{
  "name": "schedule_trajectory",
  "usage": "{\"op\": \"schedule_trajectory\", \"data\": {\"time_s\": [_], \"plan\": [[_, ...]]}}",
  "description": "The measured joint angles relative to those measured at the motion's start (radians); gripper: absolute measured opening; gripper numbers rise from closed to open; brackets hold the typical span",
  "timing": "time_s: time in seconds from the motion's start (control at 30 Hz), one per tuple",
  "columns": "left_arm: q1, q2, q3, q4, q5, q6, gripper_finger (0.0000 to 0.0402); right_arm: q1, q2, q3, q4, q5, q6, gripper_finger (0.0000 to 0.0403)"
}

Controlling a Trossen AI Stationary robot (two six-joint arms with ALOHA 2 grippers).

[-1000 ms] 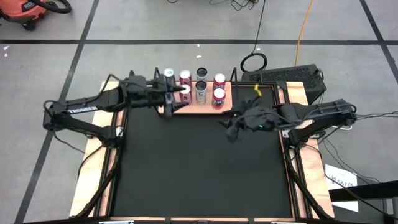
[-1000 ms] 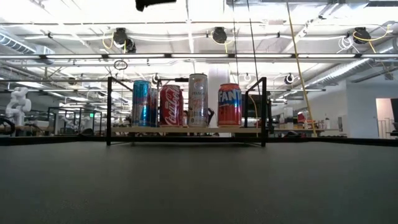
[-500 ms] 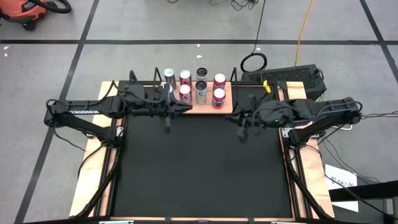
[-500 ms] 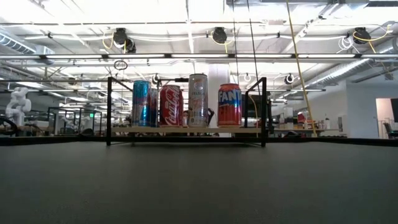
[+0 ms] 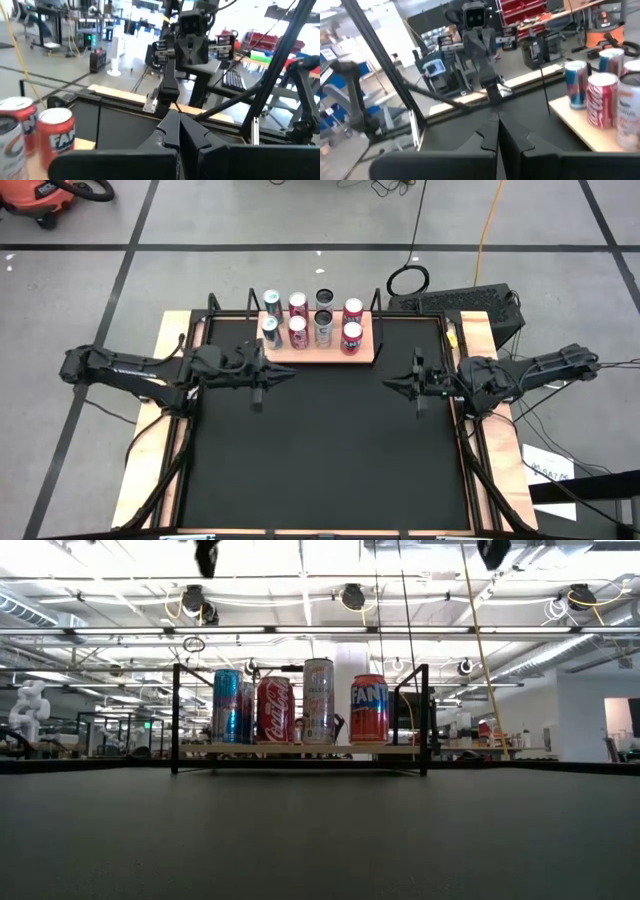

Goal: Place canned beverage on shelf
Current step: Return to Home Position

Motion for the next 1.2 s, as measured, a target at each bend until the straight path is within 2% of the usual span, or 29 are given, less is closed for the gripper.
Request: {"op": "schedule_trajectory", "data": {"time_s": [0.13, 0.27, 0.4, 0.57, 0.87, 1.03, 1.13, 1.2], "plan": [[0.000, -0.097, -0.153, 0.043, 0.001, -0.002, 0.0000, 0.001, -0.074, -0.065, -0.023, -0.006, -0.006, 0.0000], [0.002, -0.203, -0.251, 0.048, -0.019, -0.028, 0.0000, 0.000, -0.180, -0.148, 0.006, -0.008, -0.047, 0.0000], [0.004, -0.286, -0.321, 0.037, -0.053, -0.020, 0.0000, -0.004, -0.310, -0.243, 0.026, -0.007, -0.082, 0.0000], [0.003, -0.358, -0.388, 0.017, -0.024, 0.046, 0.0000, -0.007, -0.449, -0.310, -0.087, -0.018, -0.097, 0.0000], [0.003, -0.524, -0.556, 0.063, -0.059, 0.050, 0.0000, -0.007, -0.602, -0.476, -0.081, -0.002, -0.129, 0.0000], [0.003, -0.619, -0.610, 0.064, -0.060, 0.051, 0.0000, -0.008, -0.618, -0.580, 0.051, -0.005, -0.074, 0.0000], [0.003, -0.670, -0.628, 0.040, -0.083, 0.052, 0.0000, -0.010, -0.619, -0.649, 0.200, -0.004, -0.115, 0.0000], [0.003, -0.707, -0.634, 0.003, -0.100, 0.058, 0.0000, -0.019, -0.620, -0.680, 0.239, -0.005, -0.156, 0.0000]]}}
